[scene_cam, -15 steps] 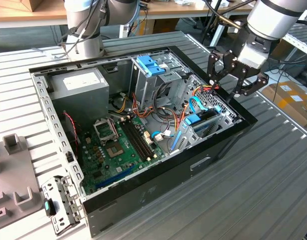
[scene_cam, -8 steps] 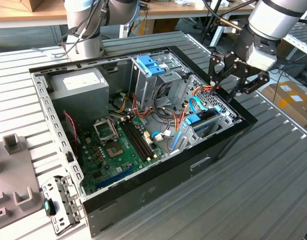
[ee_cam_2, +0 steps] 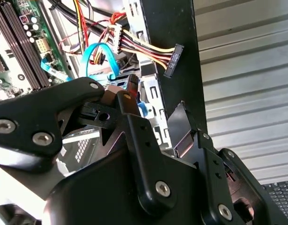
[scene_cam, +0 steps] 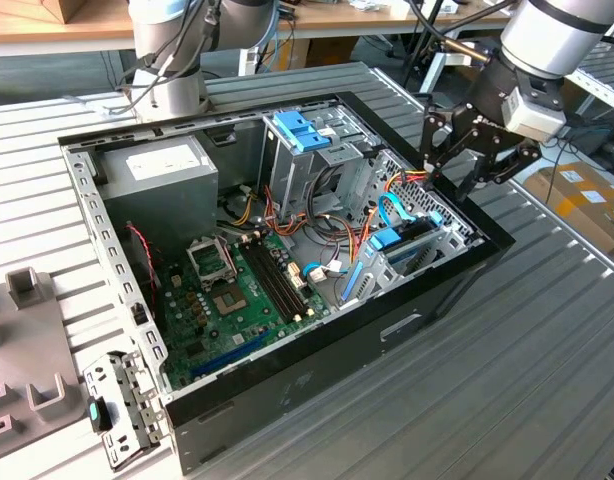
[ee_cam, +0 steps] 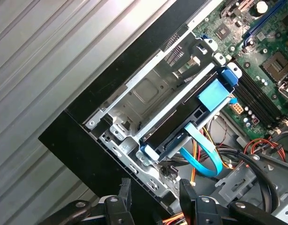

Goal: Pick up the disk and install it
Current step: 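Insert the second disk wire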

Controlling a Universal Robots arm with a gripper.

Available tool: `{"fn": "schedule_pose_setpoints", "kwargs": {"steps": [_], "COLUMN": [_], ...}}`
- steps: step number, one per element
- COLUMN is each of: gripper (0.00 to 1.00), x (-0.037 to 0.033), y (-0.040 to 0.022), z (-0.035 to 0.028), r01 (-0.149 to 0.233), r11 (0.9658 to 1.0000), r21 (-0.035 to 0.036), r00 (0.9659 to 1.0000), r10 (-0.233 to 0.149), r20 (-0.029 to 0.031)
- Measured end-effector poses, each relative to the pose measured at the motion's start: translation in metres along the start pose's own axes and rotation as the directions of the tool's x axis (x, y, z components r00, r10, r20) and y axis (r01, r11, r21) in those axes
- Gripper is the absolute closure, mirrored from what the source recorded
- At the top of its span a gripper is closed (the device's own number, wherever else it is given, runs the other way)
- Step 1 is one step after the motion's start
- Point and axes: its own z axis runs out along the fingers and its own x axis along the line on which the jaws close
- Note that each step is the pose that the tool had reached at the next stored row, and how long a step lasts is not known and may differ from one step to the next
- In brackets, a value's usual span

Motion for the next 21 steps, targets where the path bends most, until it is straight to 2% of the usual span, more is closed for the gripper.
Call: {"fn": "schedule_pose_setpoints", "kwargs": {"steps": [4, 10, 20, 21], "gripper": [0.47, 0.47, 0.47, 0.47], "x": [-0.0007, -0.0024, -0.0075, -0.0088], "y": [-0.0039, -0.0101, -0.0265, -0.0297], "z": [0.0003, 0.0006, 0.0016, 0.0018], "r01": [0.035, 0.062, 0.09, 0.095], "r11": [0.9994, 0.9981, 0.996, 0.9955], "r21": [-0.0011, -0.0019, -0.0026, -0.0027], "r00": [0.9994, 0.9981, 0.996, 0.9955], "r10": [-0.035, -0.062, -0.09, -0.095], "r20": [0.0011, 0.002, 0.0031, 0.0034]}}
